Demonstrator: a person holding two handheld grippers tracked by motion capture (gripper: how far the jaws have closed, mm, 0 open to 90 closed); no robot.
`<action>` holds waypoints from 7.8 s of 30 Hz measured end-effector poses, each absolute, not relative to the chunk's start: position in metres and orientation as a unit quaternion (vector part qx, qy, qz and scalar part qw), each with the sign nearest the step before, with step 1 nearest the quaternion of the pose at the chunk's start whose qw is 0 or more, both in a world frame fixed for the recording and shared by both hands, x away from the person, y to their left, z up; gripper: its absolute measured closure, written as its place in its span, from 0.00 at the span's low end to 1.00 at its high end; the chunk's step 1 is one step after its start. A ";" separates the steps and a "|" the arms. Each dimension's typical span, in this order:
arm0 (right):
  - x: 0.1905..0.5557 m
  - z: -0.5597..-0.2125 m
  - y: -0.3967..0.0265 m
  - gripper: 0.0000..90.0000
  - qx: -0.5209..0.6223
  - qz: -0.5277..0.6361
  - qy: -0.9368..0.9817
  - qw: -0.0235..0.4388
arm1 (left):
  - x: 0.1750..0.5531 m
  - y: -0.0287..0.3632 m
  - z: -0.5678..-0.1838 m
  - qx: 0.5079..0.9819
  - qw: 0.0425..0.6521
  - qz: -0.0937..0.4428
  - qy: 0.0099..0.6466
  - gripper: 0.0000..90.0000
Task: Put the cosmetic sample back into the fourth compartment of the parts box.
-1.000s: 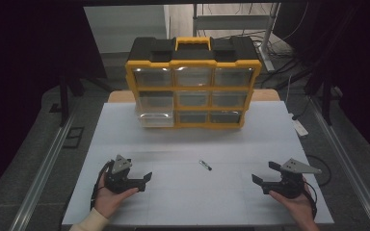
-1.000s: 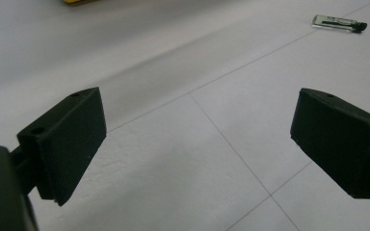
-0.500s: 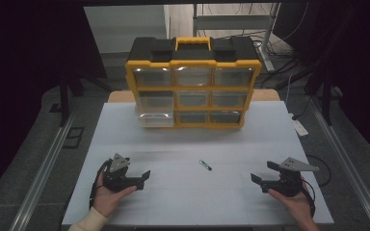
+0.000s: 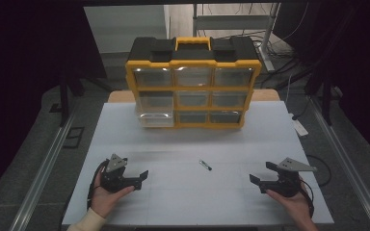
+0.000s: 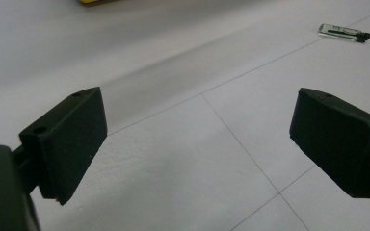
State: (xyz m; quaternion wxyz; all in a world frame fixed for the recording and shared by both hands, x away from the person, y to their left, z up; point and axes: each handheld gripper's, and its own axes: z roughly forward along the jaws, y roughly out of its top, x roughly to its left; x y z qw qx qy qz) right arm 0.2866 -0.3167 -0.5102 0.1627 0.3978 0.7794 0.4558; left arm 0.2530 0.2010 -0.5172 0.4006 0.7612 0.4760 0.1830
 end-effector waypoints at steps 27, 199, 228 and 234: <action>0.285 -0.510 -0.316 0.14 0.398 0.454 0.780 0.167 | 0.260 0.171 -0.501 0.779 0.396 0.183 0.450 0.08; 0.289 -0.514 -0.321 0.14 0.411 0.440 0.780 0.171 | 0.331 -0.017 -0.527 0.867 0.311 0.107 0.375 0.44; 0.290 -0.515 -0.321 0.15 0.411 0.437 0.782 0.171 | 0.325 0.007 -0.495 0.845 0.370 0.104 0.372 0.44; 0.290 -0.515 -0.321 0.15 0.412 0.436 0.782 0.169 | 0.324 0.012 -0.485 0.840 0.383 0.104 0.369 0.44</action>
